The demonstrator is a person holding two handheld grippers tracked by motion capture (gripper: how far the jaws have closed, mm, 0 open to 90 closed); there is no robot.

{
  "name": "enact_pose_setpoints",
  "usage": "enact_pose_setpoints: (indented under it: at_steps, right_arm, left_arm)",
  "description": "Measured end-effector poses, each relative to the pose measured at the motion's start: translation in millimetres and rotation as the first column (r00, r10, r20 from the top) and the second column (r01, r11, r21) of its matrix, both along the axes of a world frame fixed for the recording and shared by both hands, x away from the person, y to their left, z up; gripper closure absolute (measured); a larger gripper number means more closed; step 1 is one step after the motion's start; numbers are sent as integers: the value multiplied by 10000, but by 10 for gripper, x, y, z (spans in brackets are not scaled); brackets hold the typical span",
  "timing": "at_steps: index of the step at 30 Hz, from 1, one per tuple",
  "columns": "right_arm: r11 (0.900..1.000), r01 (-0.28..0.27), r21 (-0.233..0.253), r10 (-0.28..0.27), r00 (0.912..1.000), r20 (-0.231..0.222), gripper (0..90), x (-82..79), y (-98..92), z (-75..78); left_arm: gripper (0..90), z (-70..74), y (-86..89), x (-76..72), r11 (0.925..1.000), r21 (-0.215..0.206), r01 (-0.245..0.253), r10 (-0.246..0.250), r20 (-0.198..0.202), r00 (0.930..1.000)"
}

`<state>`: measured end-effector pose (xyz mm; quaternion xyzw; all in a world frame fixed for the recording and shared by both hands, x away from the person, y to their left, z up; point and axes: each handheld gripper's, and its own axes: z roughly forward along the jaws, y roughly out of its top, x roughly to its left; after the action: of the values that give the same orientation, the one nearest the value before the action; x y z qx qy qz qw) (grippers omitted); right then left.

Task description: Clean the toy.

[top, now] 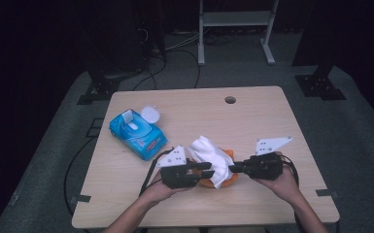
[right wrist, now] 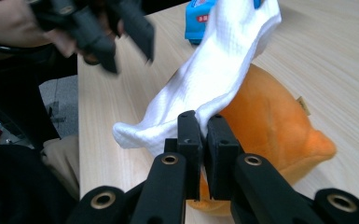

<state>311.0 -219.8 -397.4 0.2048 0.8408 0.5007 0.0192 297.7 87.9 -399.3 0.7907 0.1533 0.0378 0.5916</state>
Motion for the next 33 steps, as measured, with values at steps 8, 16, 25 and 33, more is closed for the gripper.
enact_pose_setpoints:
  at_steps: [8, 16, 25, 33]
  right_arm:
    - [9993, 88, -358, -104, 9989, -455, 832, -117, -404, 40]
    - [9947, 1003, -211, -1003, 9950, -6, 549, -108, -458, 4]
    - [9956, 919, -198, -890, 9891, 1176, 457, 26, 47, 26]
    - [9905, 696, -1186, -552, 9912, 1203, 632, 116, 393, -74]
  left_arm:
    - [618, -76, 170, 136, 9949, -99, -1004, 1004, 38, 9949]
    - [605, -197, 52, 211, 9929, 426, -1115, 1111, 101, 9938]
    - [600, -267, 9, 191, 9928, 693, -980, 976, 93, 9952]
    - [470, -270, 23, 151, 9933, 668, -942, 929, 232, 9954]
